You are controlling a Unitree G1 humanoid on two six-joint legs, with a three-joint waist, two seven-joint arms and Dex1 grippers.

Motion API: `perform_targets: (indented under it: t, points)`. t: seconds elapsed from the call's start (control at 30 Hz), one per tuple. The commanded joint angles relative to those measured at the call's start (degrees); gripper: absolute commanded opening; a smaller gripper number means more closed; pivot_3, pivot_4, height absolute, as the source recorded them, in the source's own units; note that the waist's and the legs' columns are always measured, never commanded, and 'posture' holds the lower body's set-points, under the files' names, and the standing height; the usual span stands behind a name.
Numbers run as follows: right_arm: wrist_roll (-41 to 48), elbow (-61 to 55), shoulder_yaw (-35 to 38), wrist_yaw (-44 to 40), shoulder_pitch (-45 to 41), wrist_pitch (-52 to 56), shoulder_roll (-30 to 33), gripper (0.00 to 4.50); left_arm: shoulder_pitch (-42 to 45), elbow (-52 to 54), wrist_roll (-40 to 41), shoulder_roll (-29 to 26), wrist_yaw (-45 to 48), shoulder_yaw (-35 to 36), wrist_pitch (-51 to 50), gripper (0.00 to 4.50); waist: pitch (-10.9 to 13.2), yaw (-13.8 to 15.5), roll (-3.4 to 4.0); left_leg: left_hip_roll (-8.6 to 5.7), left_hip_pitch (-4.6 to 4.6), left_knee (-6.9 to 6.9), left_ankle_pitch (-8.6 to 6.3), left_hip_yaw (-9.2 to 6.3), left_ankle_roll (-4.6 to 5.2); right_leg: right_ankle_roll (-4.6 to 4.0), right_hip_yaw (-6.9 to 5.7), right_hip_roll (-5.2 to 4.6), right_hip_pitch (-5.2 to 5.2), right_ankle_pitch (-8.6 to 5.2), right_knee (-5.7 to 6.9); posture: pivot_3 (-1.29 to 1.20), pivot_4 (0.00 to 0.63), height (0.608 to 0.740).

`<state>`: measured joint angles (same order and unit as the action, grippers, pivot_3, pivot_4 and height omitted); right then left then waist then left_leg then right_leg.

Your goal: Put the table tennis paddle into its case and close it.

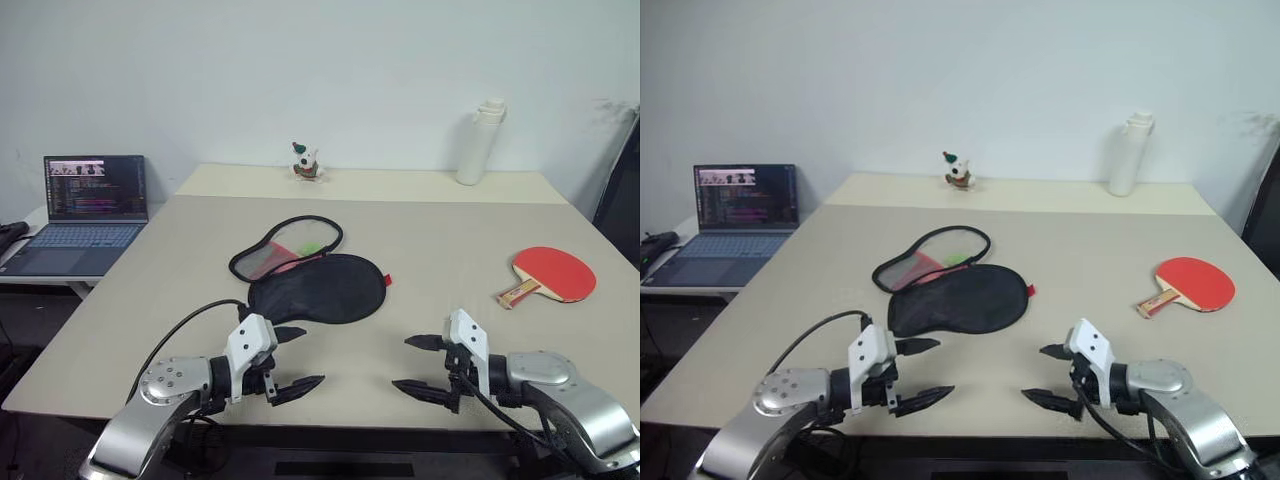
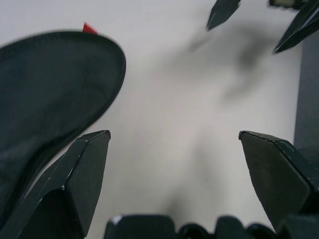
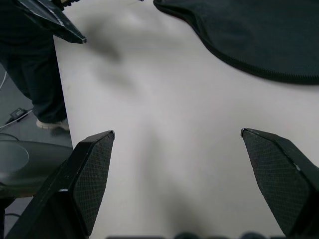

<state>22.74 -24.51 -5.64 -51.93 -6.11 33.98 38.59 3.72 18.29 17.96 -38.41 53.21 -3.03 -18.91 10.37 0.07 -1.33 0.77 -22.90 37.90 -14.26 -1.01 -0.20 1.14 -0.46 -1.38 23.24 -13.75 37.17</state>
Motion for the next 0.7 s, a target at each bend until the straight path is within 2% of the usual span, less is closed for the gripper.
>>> perform_targets:
  t: [0.03,0.27,0.53,0.7]
  points:
    - [1.4,-3.2,2.3,0.0,0.2,0.9,1.8,4.47,2.3,-1.7,-0.8,0.6,0.1,-0.3,2.6,4.50,0.0,0.0,0.00,0.02,0.00,0.01,0.00,0.00,0.00,0.00,0.00,0.00,0.00,0.00,0.00,0.00,0.150,0.740]
    - [1.8,-5.7,5.1,2.3,1.5,2.5,4.3,4.47,7.0,-10.0,-0.4,3.9,0.3,0.2,6.0,4.50,0.0,0.0,0.00,0.01,0.04,0.07,0.00,0.02,0.00,0.00,-0.04,0.02,-0.04,0.00,0.05,0.00,0.150,0.740]
    - [2.1,-8.2,6.9,4.9,3.8,3.3,4.3,4.47,14.1,-21.9,-2.1,1.1,4.6,1.0,10.2,4.50,0.0,0.0,0.00,0.03,0.02,0.05,0.00,0.01,0.00,0.01,-0.06,0.08,-0.01,0.01,0.05,0.00,0.150,0.740]
    - [1.7,-7.0,6.4,5.5,0.3,2.6,3.6,4.47,20.7,-34.3,-8.0,-1.7,6.0,-0.6,18.0,4.50,0.0,-0.1,0.00,0.02,0.05,0.07,0.00,0.02,0.00,0.01,-0.05,0.10,-0.01,0.01,0.09,0.00,0.150,0.740]
